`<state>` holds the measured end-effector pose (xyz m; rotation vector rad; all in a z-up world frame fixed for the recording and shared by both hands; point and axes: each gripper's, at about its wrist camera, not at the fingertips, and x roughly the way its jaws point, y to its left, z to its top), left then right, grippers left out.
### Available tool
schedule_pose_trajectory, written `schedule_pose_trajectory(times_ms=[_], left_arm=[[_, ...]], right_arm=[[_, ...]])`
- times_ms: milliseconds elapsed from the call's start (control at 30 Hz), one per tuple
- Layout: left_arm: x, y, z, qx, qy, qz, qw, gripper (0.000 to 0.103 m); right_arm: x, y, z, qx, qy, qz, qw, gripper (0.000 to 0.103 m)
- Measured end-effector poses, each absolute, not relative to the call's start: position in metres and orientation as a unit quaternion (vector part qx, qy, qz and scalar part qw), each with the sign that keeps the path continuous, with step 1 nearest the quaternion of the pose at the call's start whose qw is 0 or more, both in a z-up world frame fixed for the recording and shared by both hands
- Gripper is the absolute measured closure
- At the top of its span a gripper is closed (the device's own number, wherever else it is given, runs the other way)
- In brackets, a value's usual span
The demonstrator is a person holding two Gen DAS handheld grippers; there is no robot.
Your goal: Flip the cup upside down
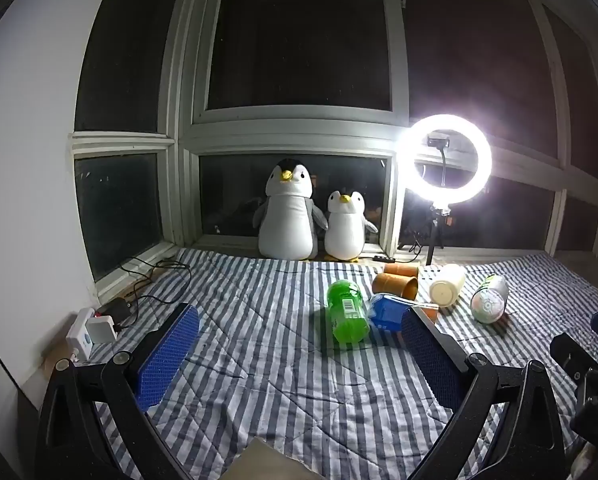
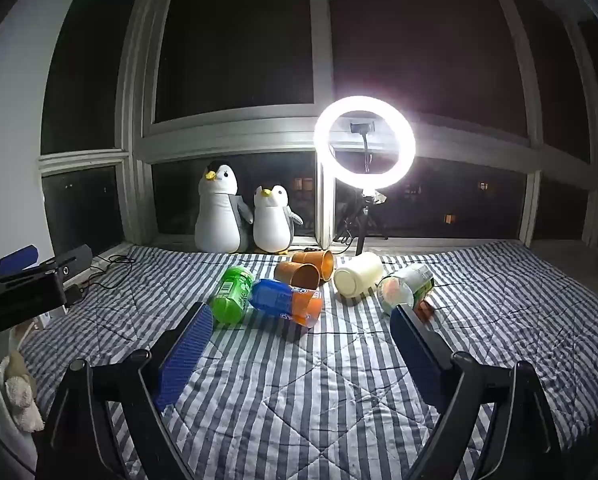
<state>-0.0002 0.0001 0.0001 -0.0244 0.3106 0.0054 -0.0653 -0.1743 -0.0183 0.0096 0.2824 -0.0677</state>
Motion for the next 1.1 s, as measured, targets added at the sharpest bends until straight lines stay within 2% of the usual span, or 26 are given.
schedule_pose_trajectory(times_ms=[700, 1100], left_arm=[[-0.007, 0.001, 0.004, -0.015, 0.138, 0.020, 0.990, 0.001], [-0.006, 0.003, 0.006, -0.012, 0.139, 0.021, 0.990, 0.001]], right_arm=[[-0.066, -0.179, -0.015, 0.018, 0.136, -0.037, 0.990, 0.014], [-0.062, -0.179, -0.015, 0.022, 0.141, -0.034, 0.989, 0.009]])
